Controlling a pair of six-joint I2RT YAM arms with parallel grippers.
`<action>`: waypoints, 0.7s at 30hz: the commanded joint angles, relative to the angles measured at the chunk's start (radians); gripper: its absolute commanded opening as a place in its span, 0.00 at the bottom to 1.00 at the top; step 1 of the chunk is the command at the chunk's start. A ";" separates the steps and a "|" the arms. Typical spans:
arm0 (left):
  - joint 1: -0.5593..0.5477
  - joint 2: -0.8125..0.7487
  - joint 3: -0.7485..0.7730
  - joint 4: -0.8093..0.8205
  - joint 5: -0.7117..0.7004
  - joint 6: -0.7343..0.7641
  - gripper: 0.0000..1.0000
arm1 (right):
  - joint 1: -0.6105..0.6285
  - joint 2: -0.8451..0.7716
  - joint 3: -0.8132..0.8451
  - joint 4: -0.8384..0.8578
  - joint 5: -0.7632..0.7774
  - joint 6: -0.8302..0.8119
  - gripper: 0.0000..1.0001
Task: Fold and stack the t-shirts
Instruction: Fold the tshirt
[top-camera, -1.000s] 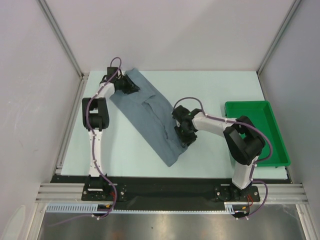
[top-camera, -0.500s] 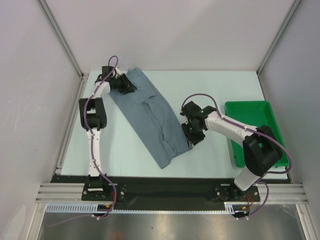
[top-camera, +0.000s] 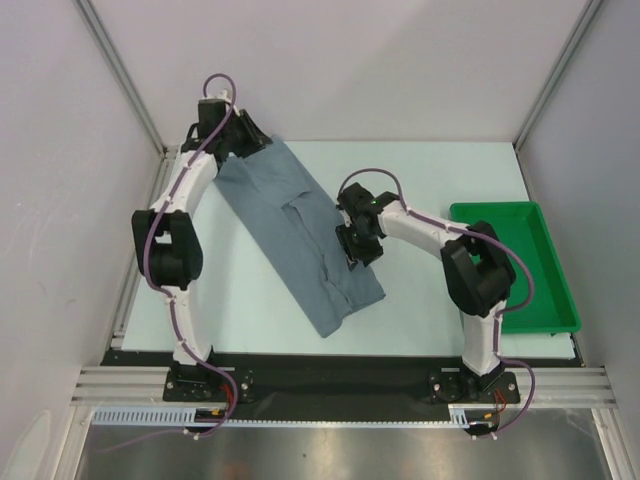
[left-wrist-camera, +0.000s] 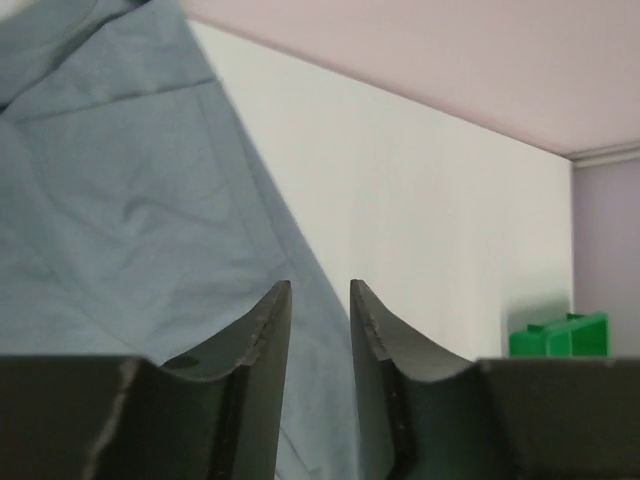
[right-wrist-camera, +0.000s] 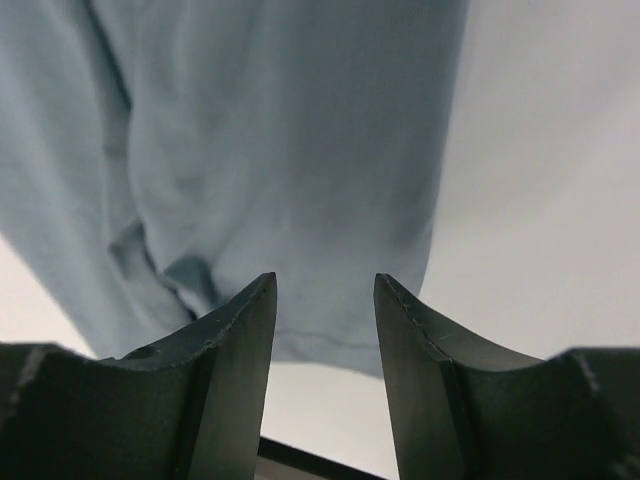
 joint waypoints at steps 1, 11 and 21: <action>-0.025 -0.009 -0.118 -0.032 -0.201 -0.086 0.34 | 0.005 0.063 0.086 -0.007 0.037 -0.028 0.49; -0.071 0.156 -0.142 0.054 -0.262 -0.130 0.32 | 0.002 0.152 0.108 -0.059 0.100 -0.071 0.47; -0.052 0.457 0.211 -0.140 -0.128 -0.094 0.31 | 0.066 0.089 -0.082 -0.019 0.091 0.022 0.48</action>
